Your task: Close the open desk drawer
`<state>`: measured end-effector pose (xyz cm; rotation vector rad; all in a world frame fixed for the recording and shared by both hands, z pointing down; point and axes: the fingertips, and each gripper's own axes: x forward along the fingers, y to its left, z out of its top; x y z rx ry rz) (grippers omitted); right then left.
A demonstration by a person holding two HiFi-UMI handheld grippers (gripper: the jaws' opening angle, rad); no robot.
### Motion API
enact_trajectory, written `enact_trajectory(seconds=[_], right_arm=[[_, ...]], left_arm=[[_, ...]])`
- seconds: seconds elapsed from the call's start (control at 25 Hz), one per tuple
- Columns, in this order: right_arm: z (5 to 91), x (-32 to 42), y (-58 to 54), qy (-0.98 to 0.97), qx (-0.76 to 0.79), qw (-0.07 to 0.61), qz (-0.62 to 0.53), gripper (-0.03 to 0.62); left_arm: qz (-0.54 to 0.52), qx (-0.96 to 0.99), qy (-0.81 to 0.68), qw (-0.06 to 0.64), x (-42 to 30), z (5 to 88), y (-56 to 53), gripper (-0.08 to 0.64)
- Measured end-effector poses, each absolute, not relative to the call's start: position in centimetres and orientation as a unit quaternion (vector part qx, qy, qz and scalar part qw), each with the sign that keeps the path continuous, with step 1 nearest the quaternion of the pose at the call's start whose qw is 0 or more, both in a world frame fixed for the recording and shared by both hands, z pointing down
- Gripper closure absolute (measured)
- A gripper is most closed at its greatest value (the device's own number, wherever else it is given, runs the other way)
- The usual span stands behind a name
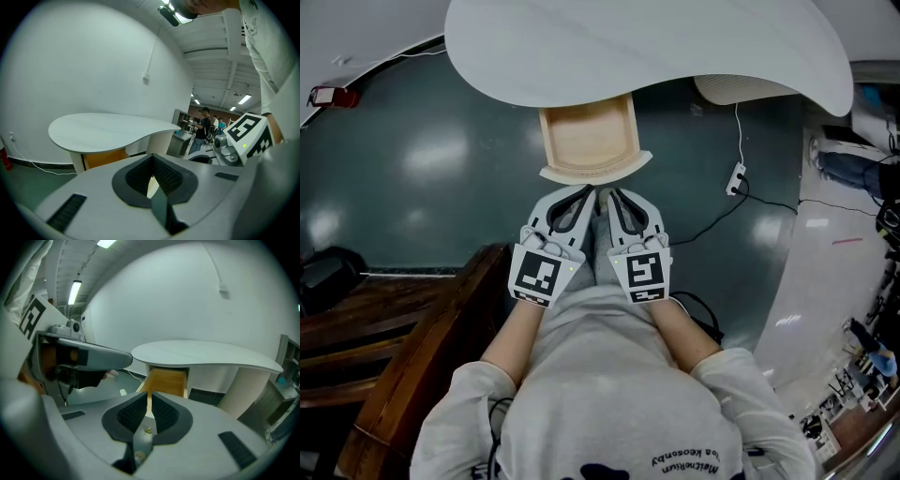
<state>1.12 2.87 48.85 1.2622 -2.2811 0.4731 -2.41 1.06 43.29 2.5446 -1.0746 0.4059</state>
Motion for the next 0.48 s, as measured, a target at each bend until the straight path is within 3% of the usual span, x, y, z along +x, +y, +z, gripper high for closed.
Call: enact_trajectory(seconds=[0.48], right_arm=[[55.0, 1.6, 3.8, -0.802, 0.464, 0.284, 0.245, 0.552]], left_arm=[[0.156, 0.889, -0.378, 0.207, -3.6, 46.6, 1.7, 0.551]])
